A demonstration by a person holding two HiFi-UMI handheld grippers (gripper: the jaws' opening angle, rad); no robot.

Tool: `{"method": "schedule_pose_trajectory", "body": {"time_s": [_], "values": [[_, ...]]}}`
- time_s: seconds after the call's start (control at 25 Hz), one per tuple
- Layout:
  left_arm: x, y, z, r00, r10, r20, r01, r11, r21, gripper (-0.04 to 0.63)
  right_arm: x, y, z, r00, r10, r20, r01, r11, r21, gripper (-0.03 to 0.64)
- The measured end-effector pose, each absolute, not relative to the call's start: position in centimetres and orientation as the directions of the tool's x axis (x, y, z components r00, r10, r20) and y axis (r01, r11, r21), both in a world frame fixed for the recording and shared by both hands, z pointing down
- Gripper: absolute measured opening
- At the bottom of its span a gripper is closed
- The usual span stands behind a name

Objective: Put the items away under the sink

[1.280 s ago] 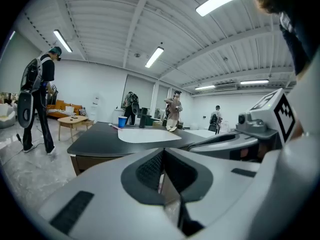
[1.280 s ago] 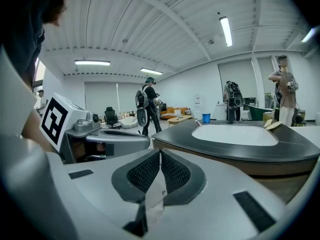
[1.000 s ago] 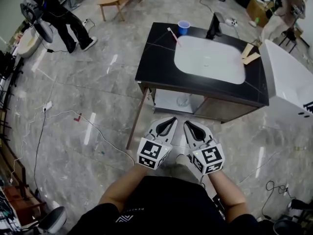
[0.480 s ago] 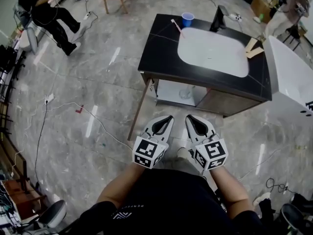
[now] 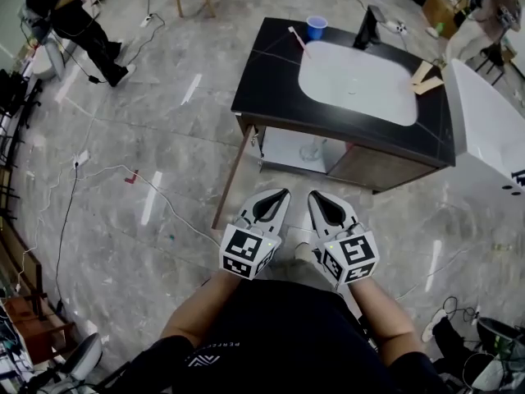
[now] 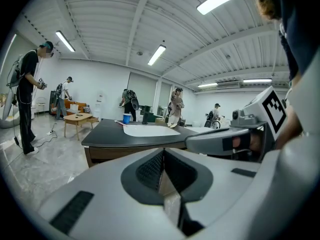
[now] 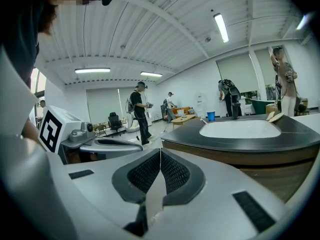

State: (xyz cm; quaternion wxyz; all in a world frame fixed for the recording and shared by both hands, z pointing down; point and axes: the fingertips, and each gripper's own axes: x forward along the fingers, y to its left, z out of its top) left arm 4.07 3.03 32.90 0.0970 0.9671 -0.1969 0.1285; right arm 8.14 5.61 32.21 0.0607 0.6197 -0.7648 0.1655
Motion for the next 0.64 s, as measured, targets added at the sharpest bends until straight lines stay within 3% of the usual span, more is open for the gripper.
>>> {"method": "schedule_pose_trajectory", "body": {"time_s": [0.64], "values": [[4.28, 3.79, 32.95, 0.891, -0.355, 0.285, -0.406, -0.903, 0.144, 0.011, 7.56, 6.19, 32.32, -0.228, -0.926, 0.303, -0.967, 0.179, -0.180, 0.035]]}}
